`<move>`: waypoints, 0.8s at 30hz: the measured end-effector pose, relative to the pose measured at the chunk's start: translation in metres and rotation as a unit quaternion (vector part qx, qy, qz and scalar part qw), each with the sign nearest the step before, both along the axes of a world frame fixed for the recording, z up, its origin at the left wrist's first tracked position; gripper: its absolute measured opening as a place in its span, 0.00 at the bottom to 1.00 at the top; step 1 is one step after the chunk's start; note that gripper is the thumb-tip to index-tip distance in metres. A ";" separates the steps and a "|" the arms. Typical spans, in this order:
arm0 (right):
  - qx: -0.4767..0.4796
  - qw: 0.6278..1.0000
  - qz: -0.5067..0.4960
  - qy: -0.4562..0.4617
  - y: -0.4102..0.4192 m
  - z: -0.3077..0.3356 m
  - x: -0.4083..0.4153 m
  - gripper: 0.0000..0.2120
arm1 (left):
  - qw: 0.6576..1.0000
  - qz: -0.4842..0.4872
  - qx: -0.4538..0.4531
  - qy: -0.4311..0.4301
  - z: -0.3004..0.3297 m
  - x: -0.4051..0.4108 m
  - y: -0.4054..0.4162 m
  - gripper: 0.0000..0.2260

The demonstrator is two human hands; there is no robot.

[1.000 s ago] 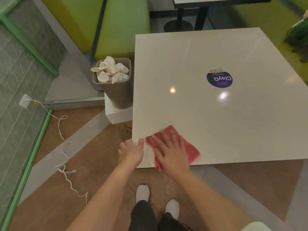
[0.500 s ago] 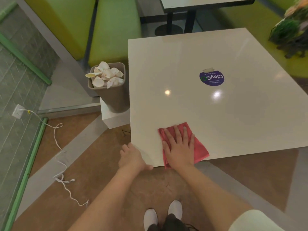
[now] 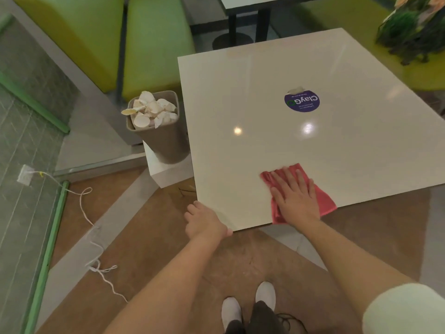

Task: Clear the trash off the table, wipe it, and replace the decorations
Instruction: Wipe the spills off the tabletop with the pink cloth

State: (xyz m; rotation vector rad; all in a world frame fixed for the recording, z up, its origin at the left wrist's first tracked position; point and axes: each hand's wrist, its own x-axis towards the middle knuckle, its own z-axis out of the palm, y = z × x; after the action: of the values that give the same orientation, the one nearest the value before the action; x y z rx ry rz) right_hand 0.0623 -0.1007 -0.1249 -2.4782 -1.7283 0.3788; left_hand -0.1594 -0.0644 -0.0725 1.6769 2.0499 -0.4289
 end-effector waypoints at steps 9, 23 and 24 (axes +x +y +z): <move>0.004 0.999 0.047 0.001 0.004 0.000 -0.090 0.25 | 1.000 -0.005 0.025 -0.006 -0.001 -0.001 -0.002 0.49; 0.003 0.999 -0.036 0.002 0.008 0.001 -0.015 0.28 | 0.999 0.002 0.009 -0.054 0.000 -0.010 0.003 0.48; 0.004 0.998 -0.055 -0.003 0.011 0.000 -0.017 0.27 | 0.998 0.005 0.012 -0.066 -0.001 -0.012 0.003 0.49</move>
State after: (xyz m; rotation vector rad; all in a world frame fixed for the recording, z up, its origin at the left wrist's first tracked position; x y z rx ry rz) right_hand 0.0456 -0.0901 -0.1246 -2.5564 -1.5837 0.3553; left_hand -0.1709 -0.0616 -0.0733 1.6619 1.9743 -0.2847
